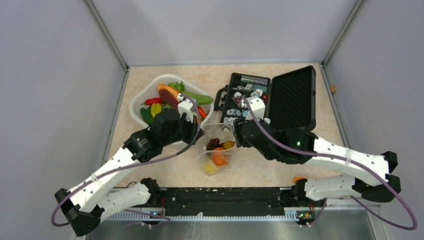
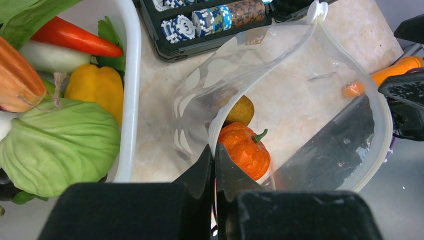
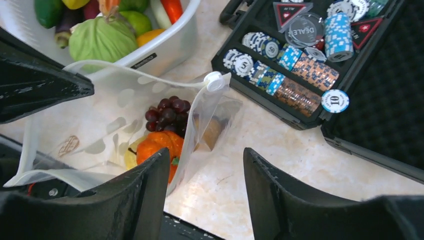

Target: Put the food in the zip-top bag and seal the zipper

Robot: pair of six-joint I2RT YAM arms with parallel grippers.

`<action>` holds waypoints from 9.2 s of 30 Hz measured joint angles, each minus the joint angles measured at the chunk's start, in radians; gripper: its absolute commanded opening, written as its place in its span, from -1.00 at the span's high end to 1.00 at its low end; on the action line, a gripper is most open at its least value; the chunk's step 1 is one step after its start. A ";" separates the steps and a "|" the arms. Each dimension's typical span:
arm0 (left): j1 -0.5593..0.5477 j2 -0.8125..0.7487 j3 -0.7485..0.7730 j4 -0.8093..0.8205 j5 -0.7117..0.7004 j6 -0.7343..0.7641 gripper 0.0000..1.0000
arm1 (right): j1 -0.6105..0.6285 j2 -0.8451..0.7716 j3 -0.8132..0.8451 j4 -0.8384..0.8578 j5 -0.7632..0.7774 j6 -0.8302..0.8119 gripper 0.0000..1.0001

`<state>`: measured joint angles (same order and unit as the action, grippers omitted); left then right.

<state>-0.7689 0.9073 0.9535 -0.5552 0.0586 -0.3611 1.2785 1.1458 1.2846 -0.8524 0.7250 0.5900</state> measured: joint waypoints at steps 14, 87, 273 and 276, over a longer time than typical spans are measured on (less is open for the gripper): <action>0.000 -0.015 0.000 0.002 -0.008 -0.004 1.00 | -0.137 -0.173 -0.173 0.218 -0.261 0.093 -0.07; 0.383 -0.090 -0.019 0.002 -0.490 0.002 -0.97 | -0.136 0.005 -0.139 0.244 -0.300 0.044 1.00; 0.027 -0.177 0.032 0.101 -0.354 0.129 -0.97 | -0.137 -0.069 -0.225 0.374 -0.282 0.068 0.97; 0.027 -0.192 0.016 0.098 -0.455 0.112 -0.98 | -0.137 -0.069 -0.225 0.374 -0.282 0.068 0.97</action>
<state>-0.7422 0.7151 0.9699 -0.4576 -0.3962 -0.2489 1.1419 1.0763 1.0595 -0.4786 0.4431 0.6579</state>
